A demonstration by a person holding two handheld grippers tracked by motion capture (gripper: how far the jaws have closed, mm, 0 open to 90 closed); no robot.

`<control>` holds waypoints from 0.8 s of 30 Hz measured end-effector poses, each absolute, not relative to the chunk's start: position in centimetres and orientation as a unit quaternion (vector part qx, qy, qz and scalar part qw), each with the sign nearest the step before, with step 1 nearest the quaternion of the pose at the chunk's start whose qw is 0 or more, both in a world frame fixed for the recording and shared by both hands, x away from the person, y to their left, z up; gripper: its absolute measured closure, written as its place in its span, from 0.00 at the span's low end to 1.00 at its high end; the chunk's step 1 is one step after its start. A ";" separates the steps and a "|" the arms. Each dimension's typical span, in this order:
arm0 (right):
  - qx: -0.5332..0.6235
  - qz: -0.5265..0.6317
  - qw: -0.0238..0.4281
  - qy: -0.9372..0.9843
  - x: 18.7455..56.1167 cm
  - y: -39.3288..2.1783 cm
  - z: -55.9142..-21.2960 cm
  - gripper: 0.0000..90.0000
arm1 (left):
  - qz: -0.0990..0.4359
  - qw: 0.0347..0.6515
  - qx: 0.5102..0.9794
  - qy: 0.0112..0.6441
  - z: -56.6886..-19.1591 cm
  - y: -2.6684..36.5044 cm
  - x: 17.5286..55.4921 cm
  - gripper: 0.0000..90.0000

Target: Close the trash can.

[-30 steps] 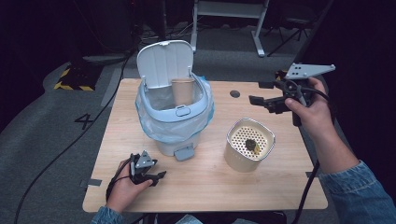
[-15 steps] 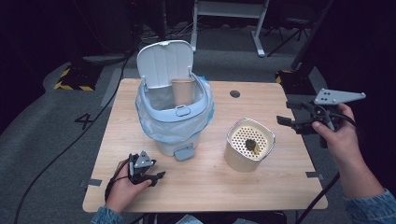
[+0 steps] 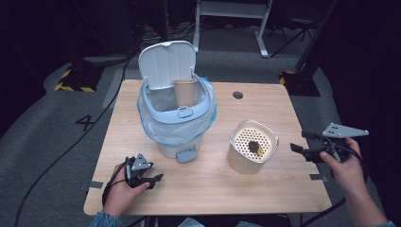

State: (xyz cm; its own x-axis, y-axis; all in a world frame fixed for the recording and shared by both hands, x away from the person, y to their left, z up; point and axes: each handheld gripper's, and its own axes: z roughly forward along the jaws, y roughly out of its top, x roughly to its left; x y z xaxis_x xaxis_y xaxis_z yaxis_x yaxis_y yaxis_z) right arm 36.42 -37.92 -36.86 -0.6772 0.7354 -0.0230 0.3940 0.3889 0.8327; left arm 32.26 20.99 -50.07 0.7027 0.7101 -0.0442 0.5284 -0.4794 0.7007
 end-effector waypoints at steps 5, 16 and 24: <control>0.373 0.411 0.188 0.810 36.0 -38.6 -40.4 0.29 | 0.129 0.359 0.846 0.372 -50.1 21.5 32.3 0.43; 0.393 0.373 0.171 0.823 35.2 -38.3 -46.0 0.27 | 0.128 0.368 0.841 0.376 -50.4 22.1 32.9 0.37; 0.409 0.358 0.160 0.824 35.0 -38.5 -48.9 0.26 | 0.131 0.367 0.836 0.387 -50.4 22.2 32.9 0.33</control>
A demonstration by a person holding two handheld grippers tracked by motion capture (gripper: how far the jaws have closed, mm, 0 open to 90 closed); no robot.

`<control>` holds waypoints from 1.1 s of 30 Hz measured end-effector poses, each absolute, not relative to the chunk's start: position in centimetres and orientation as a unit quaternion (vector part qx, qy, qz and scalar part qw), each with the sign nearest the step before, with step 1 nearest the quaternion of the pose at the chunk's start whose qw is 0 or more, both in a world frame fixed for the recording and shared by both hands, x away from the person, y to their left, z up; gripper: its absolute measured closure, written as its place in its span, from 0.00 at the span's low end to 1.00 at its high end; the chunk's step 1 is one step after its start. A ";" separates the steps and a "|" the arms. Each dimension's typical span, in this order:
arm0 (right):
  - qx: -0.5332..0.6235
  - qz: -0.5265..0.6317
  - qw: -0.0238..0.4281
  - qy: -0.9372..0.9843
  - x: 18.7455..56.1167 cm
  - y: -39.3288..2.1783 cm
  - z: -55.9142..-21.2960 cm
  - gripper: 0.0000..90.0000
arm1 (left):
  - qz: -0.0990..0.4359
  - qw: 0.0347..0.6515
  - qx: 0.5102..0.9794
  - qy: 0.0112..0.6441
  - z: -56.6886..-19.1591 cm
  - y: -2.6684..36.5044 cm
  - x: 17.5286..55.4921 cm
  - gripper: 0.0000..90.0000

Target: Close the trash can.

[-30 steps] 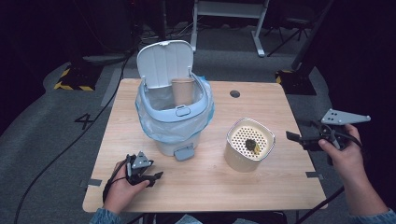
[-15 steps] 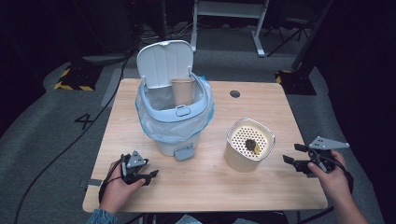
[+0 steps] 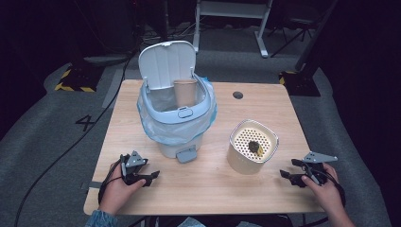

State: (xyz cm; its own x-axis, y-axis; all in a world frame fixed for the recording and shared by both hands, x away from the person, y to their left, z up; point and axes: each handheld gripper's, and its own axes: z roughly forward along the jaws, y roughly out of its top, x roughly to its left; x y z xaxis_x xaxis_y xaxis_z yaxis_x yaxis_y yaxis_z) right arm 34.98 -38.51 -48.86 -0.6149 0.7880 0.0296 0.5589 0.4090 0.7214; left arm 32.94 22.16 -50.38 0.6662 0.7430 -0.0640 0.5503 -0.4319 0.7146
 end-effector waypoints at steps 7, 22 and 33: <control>0.414 0.359 0.186 0.816 34.7 -38.7 -50.4 0.19 | 0.149 0.355 0.833 0.398 -50.4 22.4 33.1 0.33; 0.427 0.351 0.190 0.811 34.8 -38.6 -50.4 0.13 | 0.141 0.346 0.836 0.403 -49.9 23.0 33.4 0.37; 0.427 0.351 0.190 0.811 34.8 -38.6 -50.4 0.14 | 0.128 0.407 0.815 0.393 -46.2 25.0 33.1 0.43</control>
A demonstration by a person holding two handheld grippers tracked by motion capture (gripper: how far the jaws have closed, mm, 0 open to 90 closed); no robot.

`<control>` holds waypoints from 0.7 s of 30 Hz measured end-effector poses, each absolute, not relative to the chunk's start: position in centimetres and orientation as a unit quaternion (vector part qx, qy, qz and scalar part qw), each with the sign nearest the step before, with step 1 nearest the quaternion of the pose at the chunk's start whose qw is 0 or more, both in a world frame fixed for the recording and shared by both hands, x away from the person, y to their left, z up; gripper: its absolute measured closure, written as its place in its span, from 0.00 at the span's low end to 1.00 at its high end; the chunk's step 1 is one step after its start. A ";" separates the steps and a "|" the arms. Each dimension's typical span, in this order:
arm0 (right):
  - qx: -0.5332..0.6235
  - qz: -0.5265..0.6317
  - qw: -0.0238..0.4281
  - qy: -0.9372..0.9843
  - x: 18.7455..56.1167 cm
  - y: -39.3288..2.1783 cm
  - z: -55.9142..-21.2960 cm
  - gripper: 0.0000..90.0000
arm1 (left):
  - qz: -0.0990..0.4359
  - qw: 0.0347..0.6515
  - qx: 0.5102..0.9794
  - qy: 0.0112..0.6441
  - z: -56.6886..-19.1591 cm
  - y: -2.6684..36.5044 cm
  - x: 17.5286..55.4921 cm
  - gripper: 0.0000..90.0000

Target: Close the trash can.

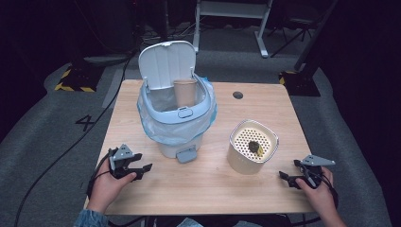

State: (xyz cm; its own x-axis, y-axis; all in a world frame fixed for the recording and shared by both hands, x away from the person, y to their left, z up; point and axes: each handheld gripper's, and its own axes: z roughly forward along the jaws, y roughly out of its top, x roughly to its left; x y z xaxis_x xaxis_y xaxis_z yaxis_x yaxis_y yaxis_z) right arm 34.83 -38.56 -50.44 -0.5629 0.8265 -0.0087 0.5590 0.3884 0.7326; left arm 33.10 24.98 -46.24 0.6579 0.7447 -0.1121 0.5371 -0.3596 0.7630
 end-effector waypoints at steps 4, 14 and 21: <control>0.426 0.352 0.191 0.811 34.8 -38.6 -50.4 0.14 | 0.139 0.422 0.806 0.392 -44.4 25.8 33.1 0.43; 0.426 0.352 0.190 0.811 34.8 -38.6 -50.4 0.14 | 0.155 0.462 0.791 0.370 -40.4 27.1 33.6 0.43; 0.427 0.352 0.190 0.811 34.8 -38.6 -50.4 0.14 | 0.170 0.490 0.785 0.339 -36.9 27.4 34.0 0.43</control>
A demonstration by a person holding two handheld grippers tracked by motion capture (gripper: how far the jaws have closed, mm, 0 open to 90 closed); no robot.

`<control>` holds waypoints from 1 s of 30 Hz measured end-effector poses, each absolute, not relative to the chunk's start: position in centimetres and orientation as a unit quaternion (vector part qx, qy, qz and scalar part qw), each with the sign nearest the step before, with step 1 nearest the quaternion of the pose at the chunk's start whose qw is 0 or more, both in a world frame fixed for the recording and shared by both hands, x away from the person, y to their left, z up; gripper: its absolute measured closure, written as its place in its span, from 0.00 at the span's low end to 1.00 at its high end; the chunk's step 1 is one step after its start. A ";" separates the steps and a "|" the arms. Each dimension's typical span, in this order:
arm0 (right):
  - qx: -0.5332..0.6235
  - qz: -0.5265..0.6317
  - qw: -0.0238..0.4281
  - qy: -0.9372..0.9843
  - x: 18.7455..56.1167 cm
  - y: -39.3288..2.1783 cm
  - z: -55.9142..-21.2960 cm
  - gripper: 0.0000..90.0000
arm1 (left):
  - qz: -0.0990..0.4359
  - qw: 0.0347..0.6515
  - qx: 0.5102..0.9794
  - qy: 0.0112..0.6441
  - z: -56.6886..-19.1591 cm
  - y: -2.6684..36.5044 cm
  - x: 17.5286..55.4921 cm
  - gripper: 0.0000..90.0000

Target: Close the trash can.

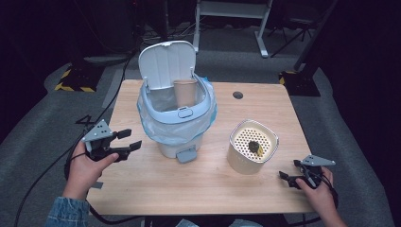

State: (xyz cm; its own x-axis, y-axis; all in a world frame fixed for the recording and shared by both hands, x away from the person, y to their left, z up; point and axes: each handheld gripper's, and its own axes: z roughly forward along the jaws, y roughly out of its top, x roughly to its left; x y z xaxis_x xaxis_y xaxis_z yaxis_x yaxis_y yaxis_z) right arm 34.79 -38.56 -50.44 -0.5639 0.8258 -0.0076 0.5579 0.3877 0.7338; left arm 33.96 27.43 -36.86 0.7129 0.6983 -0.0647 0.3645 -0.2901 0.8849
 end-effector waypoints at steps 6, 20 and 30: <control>0.426 0.353 0.191 0.811 34.8 -38.6 -50.4 0.14 | 0.179 0.508 0.776 0.328 -34.3 27.5 34.5 0.43; 0.426 0.353 0.191 0.811 34.8 -38.6 -50.4 0.14 | 0.190 0.551 0.737 0.343 -29.2 28.5 37.7 0.46; 0.426 0.353 0.191 0.811 34.8 -38.6 -50.4 0.14 | 0.206 0.576 0.714 0.341 -26.1 28.2 40.6 0.47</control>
